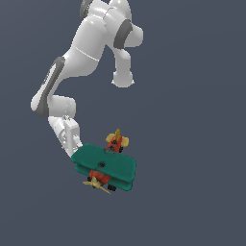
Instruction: Pick up the object and move it to a goal position.
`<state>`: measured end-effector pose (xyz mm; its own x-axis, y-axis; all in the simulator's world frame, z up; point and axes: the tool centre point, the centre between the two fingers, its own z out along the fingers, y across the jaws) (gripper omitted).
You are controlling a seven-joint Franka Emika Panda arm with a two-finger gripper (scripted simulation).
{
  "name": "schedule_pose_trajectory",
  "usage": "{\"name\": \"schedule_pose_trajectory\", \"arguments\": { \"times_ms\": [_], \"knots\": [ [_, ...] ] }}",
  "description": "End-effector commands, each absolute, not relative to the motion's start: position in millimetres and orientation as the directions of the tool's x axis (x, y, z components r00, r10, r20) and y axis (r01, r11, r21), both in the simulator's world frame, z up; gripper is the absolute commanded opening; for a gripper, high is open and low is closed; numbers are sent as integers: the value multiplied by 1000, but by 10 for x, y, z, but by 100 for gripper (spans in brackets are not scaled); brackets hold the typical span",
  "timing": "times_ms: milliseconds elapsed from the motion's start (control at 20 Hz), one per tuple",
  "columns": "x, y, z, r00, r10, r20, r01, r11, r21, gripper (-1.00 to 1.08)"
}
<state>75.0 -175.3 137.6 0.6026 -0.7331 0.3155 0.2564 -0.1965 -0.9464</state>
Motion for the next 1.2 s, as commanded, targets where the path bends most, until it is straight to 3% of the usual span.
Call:
{"name": "schedule_pose_trajectory", "arguments": {
  "times_ms": [0, 150, 200, 1150],
  "knots": [
    [807, -1696, 1379, 603, -733, 315, 256, -196, -947, 28],
    [829, -1675, 1378, 603, -733, 314, 255, -196, -947, 28],
    [829, -1675, 1378, 603, -733, 314, 255, -196, -947, -100],
    [724, -1653, 1464, 604, -733, 314, 255, -195, -947, -100]
  ]
}}
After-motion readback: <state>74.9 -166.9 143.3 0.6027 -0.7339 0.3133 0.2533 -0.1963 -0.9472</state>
